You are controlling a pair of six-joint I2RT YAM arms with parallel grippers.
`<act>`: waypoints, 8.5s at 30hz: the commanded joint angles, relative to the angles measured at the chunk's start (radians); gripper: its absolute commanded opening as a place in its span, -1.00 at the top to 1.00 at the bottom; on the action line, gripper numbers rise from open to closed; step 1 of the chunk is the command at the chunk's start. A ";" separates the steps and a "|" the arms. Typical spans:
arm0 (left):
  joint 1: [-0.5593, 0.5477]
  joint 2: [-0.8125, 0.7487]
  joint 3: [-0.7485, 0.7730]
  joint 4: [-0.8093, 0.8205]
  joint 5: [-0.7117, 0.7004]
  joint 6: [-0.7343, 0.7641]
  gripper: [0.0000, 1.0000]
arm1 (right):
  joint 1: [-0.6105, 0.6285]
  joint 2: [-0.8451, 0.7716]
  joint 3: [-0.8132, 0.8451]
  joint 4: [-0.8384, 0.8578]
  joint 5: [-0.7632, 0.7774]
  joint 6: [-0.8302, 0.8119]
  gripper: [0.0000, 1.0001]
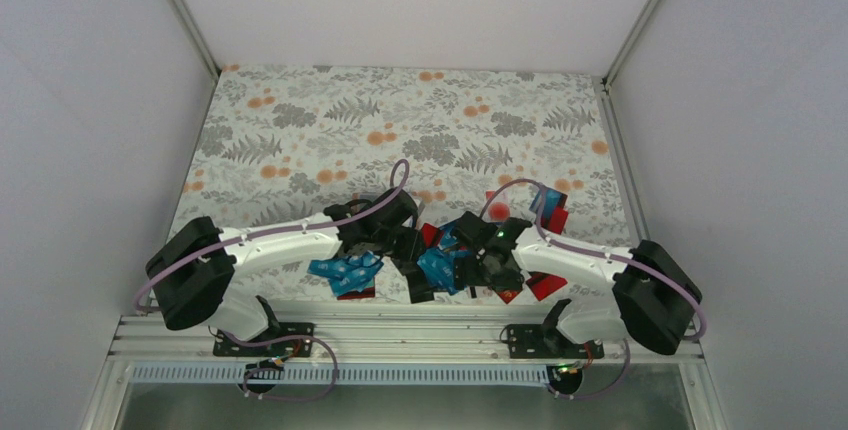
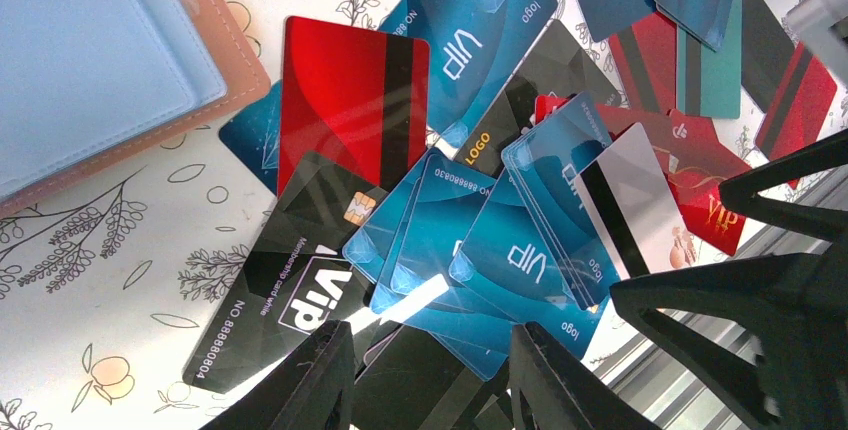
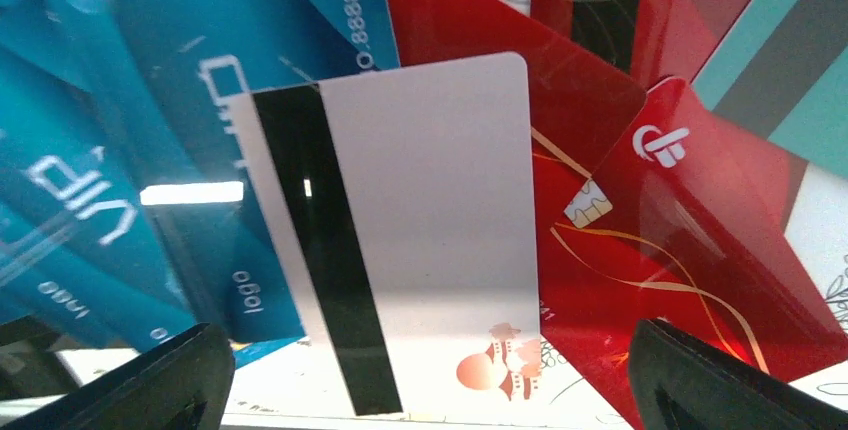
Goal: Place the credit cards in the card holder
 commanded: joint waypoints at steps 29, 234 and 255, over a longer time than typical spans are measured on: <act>-0.004 -0.099 -0.064 0.008 -0.059 -0.051 0.21 | 0.133 0.030 0.004 0.077 0.016 0.056 -0.10; 0.634 0.129 -0.402 0.790 0.499 -0.227 0.95 | -0.361 0.538 0.250 0.774 -0.750 -0.392 -0.83; 0.602 0.116 -0.410 0.753 0.458 -0.331 0.95 | -0.361 0.535 0.245 0.780 -0.758 -0.394 -0.83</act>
